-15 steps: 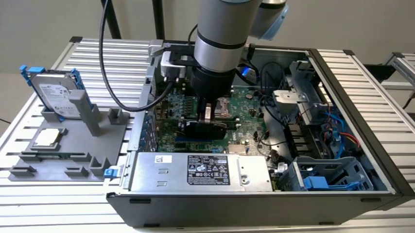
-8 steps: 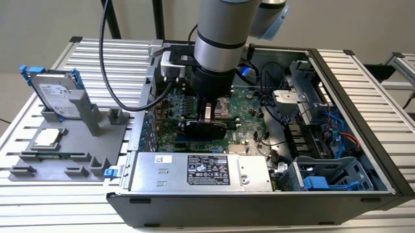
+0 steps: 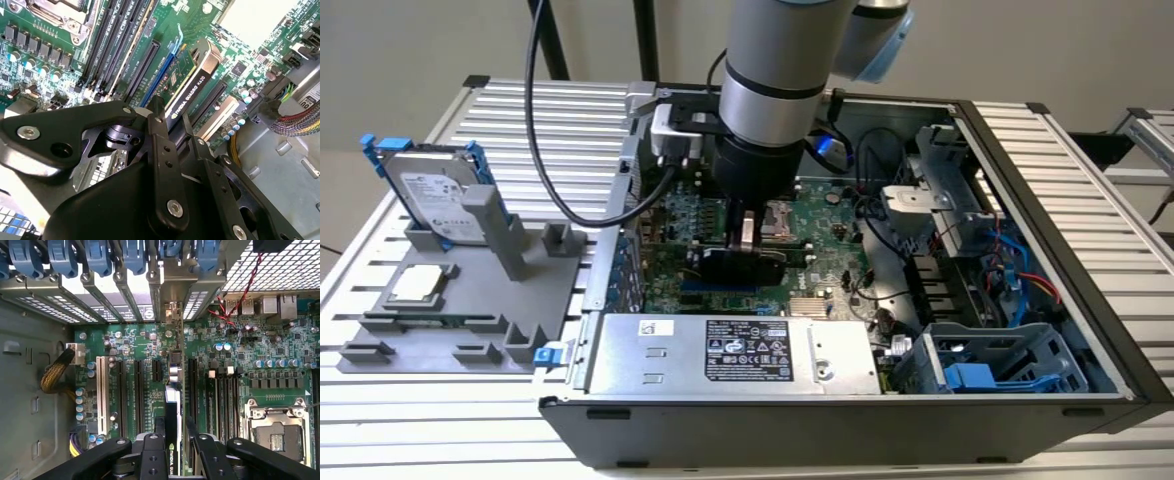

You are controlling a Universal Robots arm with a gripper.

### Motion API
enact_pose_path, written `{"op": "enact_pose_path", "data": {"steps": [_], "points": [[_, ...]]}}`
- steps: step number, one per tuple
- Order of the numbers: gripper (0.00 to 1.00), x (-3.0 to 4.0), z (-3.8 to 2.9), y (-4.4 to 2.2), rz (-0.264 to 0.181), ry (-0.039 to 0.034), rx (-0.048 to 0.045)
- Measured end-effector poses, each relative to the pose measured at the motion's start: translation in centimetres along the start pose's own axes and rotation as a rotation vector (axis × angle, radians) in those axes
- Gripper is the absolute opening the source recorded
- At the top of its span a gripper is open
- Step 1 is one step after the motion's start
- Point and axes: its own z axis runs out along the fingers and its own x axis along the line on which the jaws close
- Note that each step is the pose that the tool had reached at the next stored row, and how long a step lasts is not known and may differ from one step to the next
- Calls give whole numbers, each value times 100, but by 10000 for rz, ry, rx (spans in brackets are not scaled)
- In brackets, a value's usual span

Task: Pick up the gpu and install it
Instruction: 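Insert the gpu into the slot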

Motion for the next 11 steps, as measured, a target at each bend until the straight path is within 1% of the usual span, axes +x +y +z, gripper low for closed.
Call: {"op": "enact_pose_path", "data": {"steps": [3,8,11], "points": [[0,-6,1,0,1,1,0],[0,-7,30,-1,1,0,0],[0,-7,33,-2,1,4,-1]]}}
